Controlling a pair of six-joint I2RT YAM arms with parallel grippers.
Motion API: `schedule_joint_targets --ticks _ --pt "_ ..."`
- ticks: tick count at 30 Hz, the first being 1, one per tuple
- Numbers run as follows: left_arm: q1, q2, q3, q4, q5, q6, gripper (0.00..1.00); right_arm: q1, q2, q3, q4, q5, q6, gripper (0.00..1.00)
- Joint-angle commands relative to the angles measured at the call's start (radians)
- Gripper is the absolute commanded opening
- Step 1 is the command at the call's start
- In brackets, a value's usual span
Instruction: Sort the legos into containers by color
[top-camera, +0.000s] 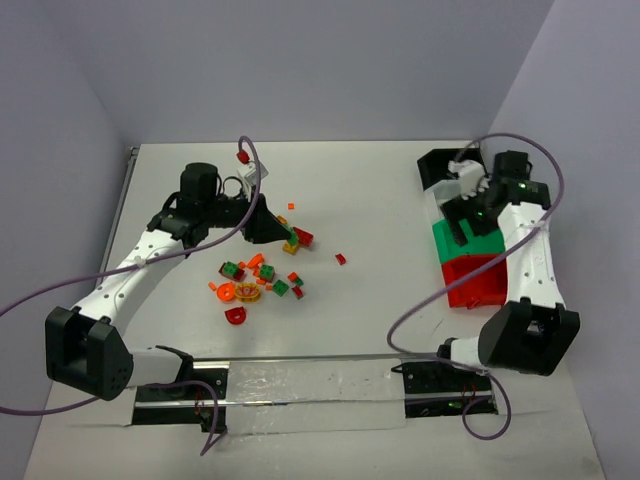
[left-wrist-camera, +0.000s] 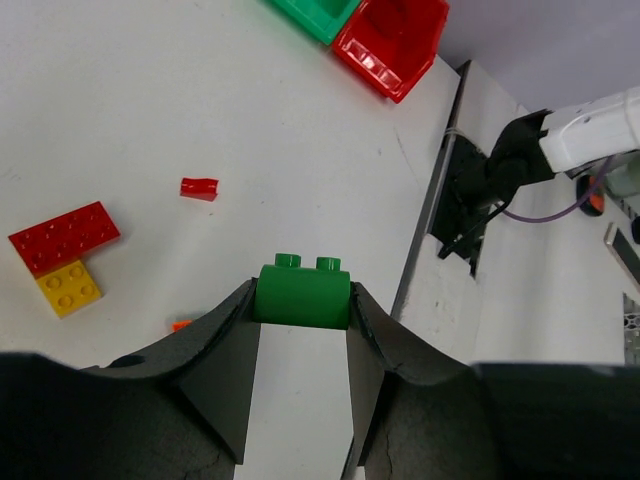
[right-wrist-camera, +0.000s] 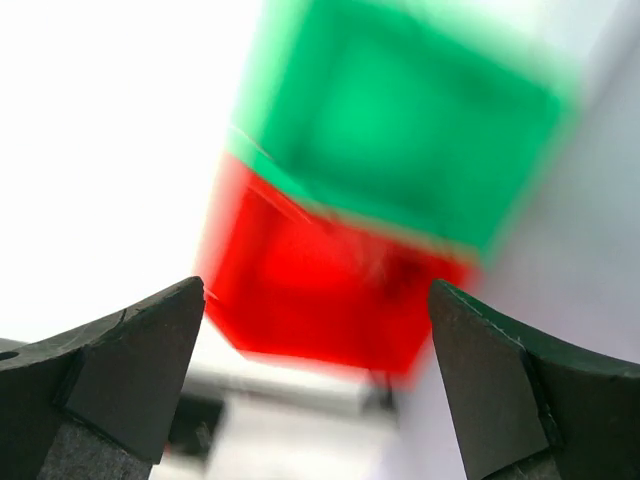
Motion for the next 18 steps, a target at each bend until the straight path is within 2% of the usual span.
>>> schedule_joint_targets --ticks 1,3,7,9,13,18 --pt "-0.006 -0.009 0.032 0.155 0.123 -0.191 0.00 0.294 -0.098 0.064 0.069 -0.278 0.204 0.98" --pt "-0.006 0.004 0.037 0.179 0.153 -0.255 0.00 0.441 -0.098 0.071 0.151 -0.329 0.276 0.97" --pt "-0.006 0.030 0.055 0.219 0.204 -0.355 0.00 0.658 -0.071 0.109 0.243 -0.394 0.350 0.93" --pt "-0.005 0.022 0.030 0.291 0.231 -0.442 0.00 0.705 -0.045 0.126 0.249 -0.445 0.368 0.92" --pt "-0.004 -0.021 -0.075 0.602 0.284 -0.634 0.00 0.761 0.008 0.146 0.256 -0.600 0.433 0.90" --pt "-0.004 -0.060 -0.128 0.757 0.288 -0.691 0.00 0.766 0.034 0.123 0.291 -0.753 0.496 0.90"
